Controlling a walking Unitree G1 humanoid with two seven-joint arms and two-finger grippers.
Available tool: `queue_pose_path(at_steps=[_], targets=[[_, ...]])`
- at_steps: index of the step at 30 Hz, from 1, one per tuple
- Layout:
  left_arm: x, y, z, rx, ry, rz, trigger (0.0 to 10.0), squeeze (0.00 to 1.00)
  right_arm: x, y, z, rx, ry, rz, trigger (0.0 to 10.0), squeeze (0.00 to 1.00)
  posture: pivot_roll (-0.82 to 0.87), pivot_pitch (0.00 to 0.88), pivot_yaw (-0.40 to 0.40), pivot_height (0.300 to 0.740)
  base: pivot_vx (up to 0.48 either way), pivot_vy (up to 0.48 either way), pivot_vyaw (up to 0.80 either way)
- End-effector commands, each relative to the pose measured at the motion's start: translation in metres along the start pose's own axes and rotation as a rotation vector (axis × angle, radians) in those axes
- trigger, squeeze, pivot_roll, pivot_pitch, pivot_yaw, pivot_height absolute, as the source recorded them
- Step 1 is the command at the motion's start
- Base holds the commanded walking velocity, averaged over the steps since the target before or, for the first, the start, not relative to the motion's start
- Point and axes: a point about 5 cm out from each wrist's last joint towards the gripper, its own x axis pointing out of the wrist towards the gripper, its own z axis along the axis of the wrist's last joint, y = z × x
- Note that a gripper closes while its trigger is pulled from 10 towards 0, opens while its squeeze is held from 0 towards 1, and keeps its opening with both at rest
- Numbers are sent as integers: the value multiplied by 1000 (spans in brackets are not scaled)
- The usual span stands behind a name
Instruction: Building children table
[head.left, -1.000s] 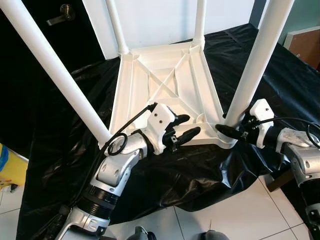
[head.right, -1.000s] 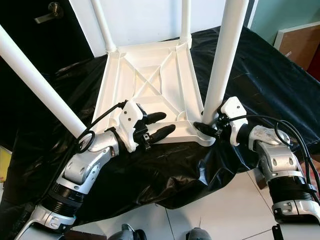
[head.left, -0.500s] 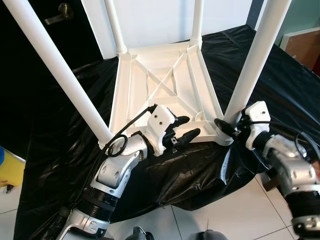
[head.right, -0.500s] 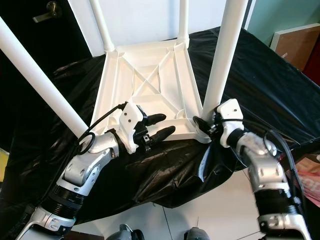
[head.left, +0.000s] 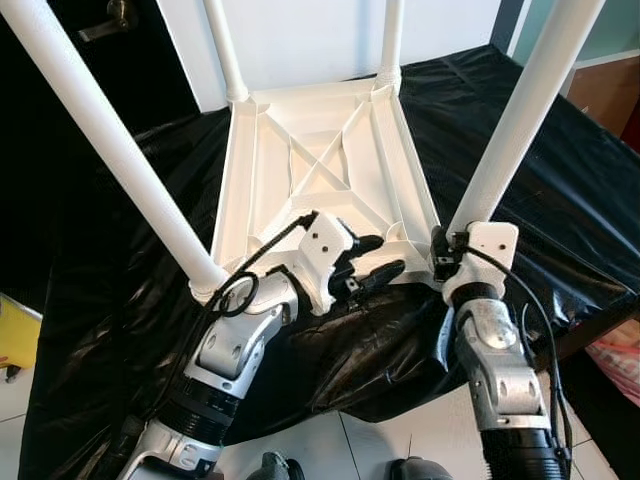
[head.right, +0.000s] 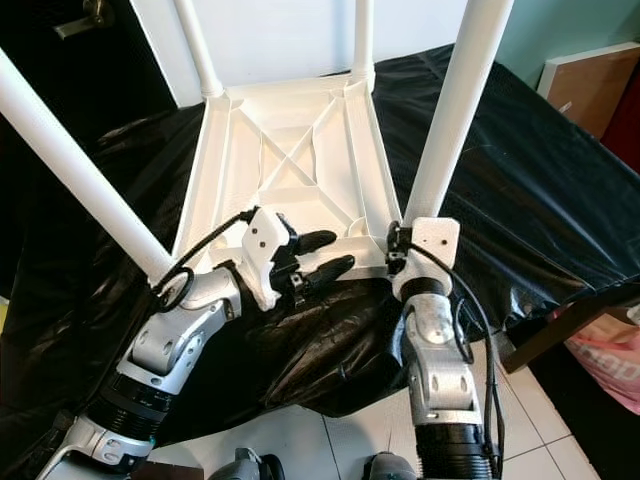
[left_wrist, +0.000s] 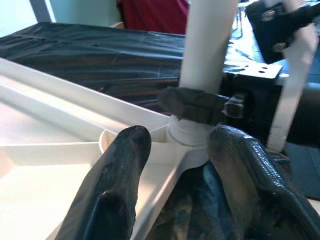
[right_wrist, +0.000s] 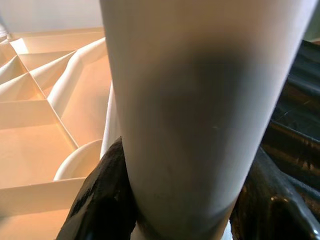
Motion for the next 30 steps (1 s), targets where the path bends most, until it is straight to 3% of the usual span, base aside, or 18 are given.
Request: queue_pose_path(at_steps=[1, 20, 21, 22, 23, 30], targets=[[0, -2, 2, 1, -3, -15, 10000, 0, -6, 3, -18, 20, 102, -11, 10000, 0, -124, 107, 79, 740, 0, 0, 0], [1, -2, 1, -3, -1, -17, 10000, 0, -8, -4, -13, 4, 95, -90, 10000, 0, -136, 111, 73, 740, 0, 0, 0], [1, -2, 1, -3, -2, -16, 10000, 0, -7, -5, -12, 5, 87, -90, 10000, 820, -136, 112, 71, 740, 0, 0, 0], [1, -1, 1, -3, -3, -15, 10000, 0, -7, -6, -11, 6, 83, -91, 10000, 820, -136, 112, 71, 740, 0, 0, 0], [1, -1, 2, -3, -5, -13, 10000, 0, -6, -6, -9, 8, 70, -94, 10000, 1000, -136, 114, 72, 740, 0, 0, 0], [0, -1, -1, 2, 7, -12, 10000, 0, -7, -7, 2, 9, 15, -68, 10000, 1000, -142, 123, 79, 740, 0, 0, 0]])
